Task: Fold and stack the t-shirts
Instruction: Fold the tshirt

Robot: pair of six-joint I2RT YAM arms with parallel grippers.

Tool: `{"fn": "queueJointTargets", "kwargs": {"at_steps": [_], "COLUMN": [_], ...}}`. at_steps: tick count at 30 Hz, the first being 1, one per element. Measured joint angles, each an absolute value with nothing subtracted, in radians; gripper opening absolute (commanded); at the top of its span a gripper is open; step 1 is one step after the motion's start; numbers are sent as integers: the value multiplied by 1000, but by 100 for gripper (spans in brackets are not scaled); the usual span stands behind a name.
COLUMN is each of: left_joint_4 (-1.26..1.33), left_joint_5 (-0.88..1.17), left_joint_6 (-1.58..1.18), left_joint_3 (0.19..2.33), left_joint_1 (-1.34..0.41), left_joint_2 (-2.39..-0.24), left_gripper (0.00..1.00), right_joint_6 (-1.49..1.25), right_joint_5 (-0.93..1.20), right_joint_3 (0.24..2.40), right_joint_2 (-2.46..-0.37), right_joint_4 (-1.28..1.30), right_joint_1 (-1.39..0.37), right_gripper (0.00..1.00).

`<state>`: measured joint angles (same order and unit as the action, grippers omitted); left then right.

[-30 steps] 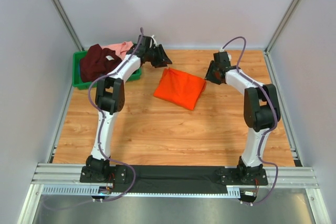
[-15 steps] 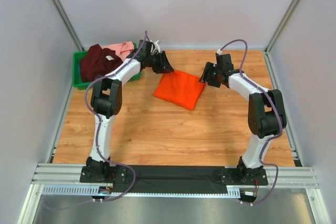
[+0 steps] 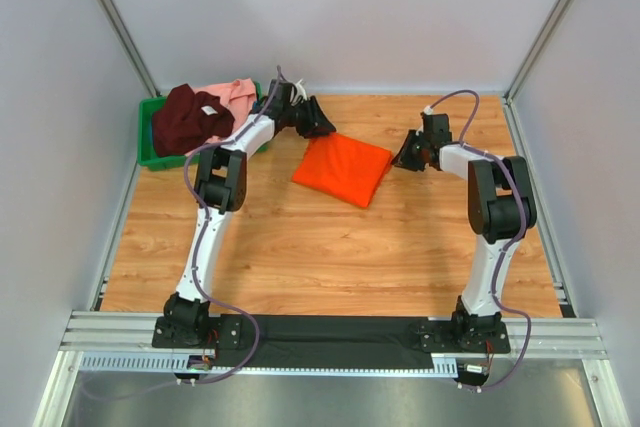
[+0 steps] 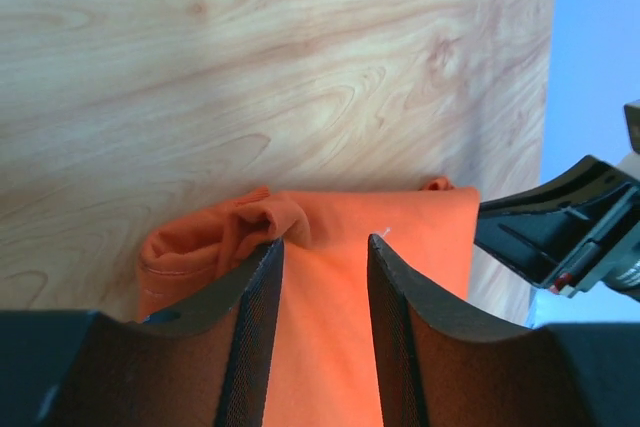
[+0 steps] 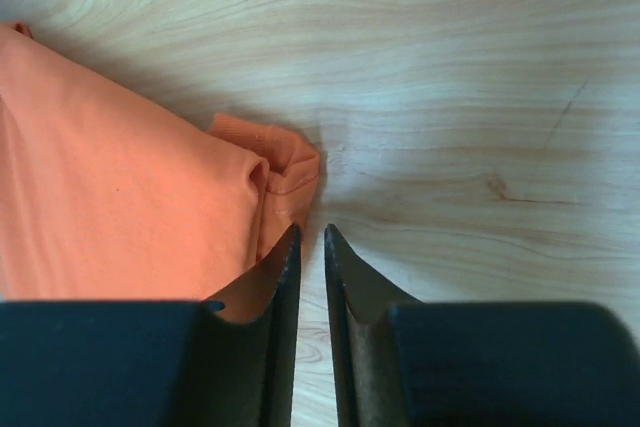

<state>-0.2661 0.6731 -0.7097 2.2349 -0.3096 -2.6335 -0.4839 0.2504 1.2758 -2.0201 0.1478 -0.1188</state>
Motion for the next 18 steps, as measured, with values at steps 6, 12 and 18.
{"fn": "queueJointTargets", "kwargs": {"at_steps": [6,12,18], "left_joint_4": [-241,-310,-430], "left_joint_5": [703,706,635], "left_joint_6": [-755,-717,-592], "left_joint_3": [2246,2133,1910], "left_joint_1": [-293,-288,-288], "left_joint_2": [-2631,-2500,-2199], "left_gripper": [48,48,48], "right_joint_6": [-503,-538,-557], "right_joint_5": [291,337,376], "right_joint_3": [1264,1192,1085], "right_joint_2": [-2020,-1924,-1713], "right_joint_4": [110,134,160], "right_joint_1": [-102,-97,-116], "right_gripper": [23,53,57]}}
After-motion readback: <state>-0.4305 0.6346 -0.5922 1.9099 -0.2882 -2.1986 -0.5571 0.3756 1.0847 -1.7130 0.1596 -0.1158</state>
